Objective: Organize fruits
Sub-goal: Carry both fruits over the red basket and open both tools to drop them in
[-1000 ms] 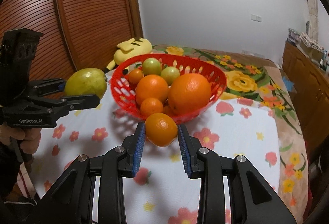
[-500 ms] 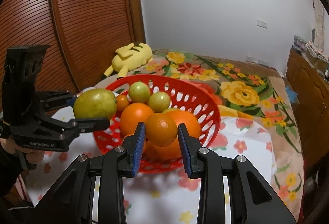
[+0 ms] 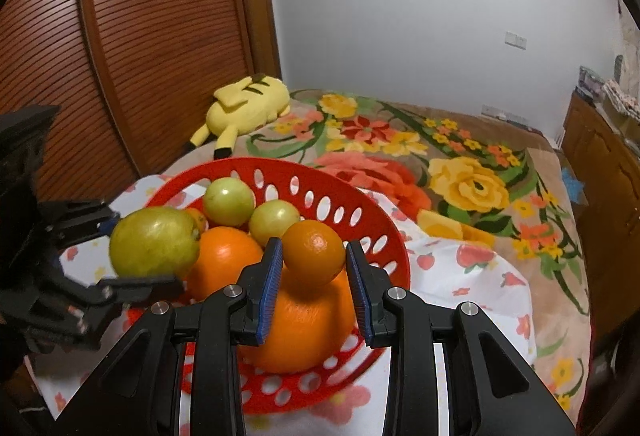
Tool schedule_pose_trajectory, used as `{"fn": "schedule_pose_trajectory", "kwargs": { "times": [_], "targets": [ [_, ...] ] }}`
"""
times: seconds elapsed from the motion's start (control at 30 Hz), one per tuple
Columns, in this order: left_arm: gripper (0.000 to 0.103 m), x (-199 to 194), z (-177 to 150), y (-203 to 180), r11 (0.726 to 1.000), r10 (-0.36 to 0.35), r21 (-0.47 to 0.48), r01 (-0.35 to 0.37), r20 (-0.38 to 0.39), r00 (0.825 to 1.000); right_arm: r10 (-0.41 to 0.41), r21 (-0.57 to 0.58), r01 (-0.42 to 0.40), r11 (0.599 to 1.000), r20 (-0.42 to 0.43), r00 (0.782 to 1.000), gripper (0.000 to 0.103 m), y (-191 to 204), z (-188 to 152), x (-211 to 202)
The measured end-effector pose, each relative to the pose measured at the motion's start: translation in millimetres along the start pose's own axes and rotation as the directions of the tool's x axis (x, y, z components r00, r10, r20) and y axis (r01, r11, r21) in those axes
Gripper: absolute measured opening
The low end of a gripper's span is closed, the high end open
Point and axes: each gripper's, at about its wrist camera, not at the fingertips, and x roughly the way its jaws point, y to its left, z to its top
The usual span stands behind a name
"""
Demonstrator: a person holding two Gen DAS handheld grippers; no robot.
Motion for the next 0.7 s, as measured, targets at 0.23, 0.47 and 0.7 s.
{"fn": "schedule_pose_trajectory", "kwargs": {
  "times": [0.23, 0.47, 0.7],
  "targets": [
    [0.057, 9, 2, -2, 1.0, -0.011, 0.002, 0.011, -0.011, 1.0, 0.005, -0.006, -0.005, 1.0, -0.012, 1.0, 0.034, -2, 5, 13],
    [0.057, 14, 4, -3, 1.0, -0.012, 0.004, 0.012, -0.016, 1.0, 0.006, 0.016, -0.006, 1.0, 0.006, 1.0, 0.036, -8, 3, 5],
    [0.058, 21, 5, -8, 1.0, 0.012, 0.015, -0.011, -0.037, 0.999, 0.008, 0.024, -0.009, 1.0, 0.022, 1.0, 0.037, -7, -3, -4]
  ]
}}
